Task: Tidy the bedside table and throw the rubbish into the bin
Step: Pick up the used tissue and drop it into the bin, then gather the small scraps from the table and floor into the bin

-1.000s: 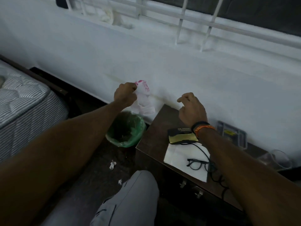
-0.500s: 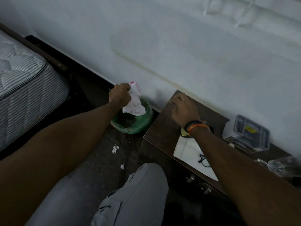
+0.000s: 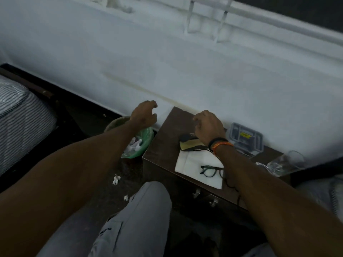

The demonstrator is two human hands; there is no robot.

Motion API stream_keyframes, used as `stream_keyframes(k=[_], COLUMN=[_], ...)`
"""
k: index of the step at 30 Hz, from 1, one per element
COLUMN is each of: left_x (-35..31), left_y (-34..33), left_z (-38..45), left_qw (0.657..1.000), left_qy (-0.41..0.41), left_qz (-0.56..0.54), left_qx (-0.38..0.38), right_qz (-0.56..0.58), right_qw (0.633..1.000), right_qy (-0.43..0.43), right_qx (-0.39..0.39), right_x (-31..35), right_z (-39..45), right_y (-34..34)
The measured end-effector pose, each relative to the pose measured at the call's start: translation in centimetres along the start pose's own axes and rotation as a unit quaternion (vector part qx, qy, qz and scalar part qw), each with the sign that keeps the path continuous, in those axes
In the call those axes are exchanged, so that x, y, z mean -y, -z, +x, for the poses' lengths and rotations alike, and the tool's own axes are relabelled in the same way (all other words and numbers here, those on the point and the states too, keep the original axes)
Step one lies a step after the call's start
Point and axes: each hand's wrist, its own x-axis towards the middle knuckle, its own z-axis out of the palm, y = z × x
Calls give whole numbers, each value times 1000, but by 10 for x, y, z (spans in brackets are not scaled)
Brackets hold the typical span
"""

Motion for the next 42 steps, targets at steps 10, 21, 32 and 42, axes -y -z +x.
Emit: stream_keyframes(k=[10, 21, 32, 42], left_x=[-124, -197, -232, -232], left_y=[-39, -120, -198, -226], left_z=[-36, -57, -43, -38], left_qw=[985, 932, 890, 890], left_qy=[-156, -297, -329, -323], left_qz=[3, 45, 105, 154], left_qx=[72, 201, 299, 283], right_qz=[-35, -58, 36, 22], right_qw=[983, 959, 882, 887], right_qy=[-177, -271, -463, -457], right_qx=[46, 65, 81, 56], right_x=[-87, -154, -194, -196], right_z=[-92, -182, -245, -241], right_y=[61, 73, 40, 17])
